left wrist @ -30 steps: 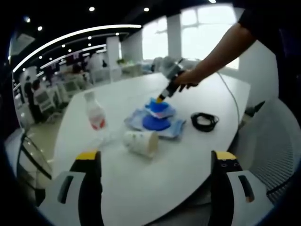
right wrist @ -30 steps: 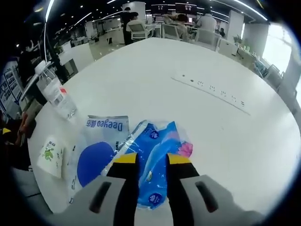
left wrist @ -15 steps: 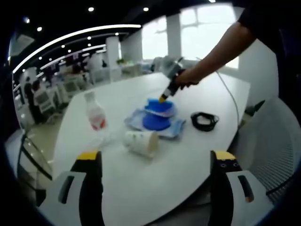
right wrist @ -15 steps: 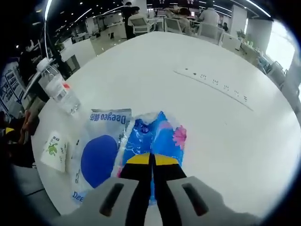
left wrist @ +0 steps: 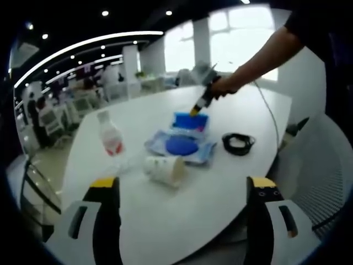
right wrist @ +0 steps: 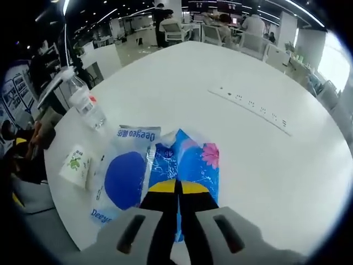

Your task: Arrange the tabletop items into an orderly group along one side of the table until the central work area is clear of visible clutter.

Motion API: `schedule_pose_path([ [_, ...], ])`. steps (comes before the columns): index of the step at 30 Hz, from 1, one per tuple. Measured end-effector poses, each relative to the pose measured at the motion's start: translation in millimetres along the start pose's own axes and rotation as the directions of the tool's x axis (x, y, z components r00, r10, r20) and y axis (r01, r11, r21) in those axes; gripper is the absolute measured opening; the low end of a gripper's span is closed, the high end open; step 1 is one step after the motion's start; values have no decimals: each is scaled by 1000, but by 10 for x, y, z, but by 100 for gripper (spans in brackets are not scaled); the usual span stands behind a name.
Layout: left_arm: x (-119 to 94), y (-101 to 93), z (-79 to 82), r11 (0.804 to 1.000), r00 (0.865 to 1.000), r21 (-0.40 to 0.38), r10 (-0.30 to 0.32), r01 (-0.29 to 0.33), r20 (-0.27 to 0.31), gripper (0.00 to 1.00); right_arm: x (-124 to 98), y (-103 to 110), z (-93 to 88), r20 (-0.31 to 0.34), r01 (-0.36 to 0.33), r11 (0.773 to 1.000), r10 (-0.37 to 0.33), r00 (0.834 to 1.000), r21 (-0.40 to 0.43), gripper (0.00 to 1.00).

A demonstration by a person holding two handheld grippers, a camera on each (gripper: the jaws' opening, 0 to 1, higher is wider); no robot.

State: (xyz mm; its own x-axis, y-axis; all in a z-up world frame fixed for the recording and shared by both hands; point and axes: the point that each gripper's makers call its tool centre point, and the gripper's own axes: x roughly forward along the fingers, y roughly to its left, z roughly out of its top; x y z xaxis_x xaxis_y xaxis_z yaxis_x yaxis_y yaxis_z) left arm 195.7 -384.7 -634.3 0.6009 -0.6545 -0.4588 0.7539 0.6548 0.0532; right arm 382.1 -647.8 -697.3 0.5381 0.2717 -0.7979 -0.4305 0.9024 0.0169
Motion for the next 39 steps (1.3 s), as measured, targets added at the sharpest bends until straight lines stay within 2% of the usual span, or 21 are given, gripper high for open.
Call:
schedule_pose_path([
  [6, -3, -9, 23, 1000, 1000, 4, 0, 0, 7, 92, -163, 12, 45, 7, -25, 999, 25, 1000, -38, 0],
  [12, -4, -28, 32, 1000, 1000, 15, -4, 4, 7, 91, -292, -12, -8, 3, -37, 996, 38, 999, -80, 0],
  [18, -3, -39, 41, 1000, 1000, 17, -9, 9, 13, 91, -458, -35, -35, 12, -78, 986, 81, 997, -148, 0],
  [26, 3, -56, 49, 1000, 1000, 19, -18, 18, 19, 91, -644, -145, -94, -1, -89, 971, 92, 996, -223, 0],
  [33, 7, -54, 55, 1000, 1000, 18, -16, 15, 24, 91, -719, -199, -197, -52, -105, 939, 93, 994, -327, 0],
  [39, 10, -33, 50, 1000, 1000, 15, -9, 8, 27, 91, -756, -288, -280, -99, -111, 894, 75, 992, -434, 0],
])
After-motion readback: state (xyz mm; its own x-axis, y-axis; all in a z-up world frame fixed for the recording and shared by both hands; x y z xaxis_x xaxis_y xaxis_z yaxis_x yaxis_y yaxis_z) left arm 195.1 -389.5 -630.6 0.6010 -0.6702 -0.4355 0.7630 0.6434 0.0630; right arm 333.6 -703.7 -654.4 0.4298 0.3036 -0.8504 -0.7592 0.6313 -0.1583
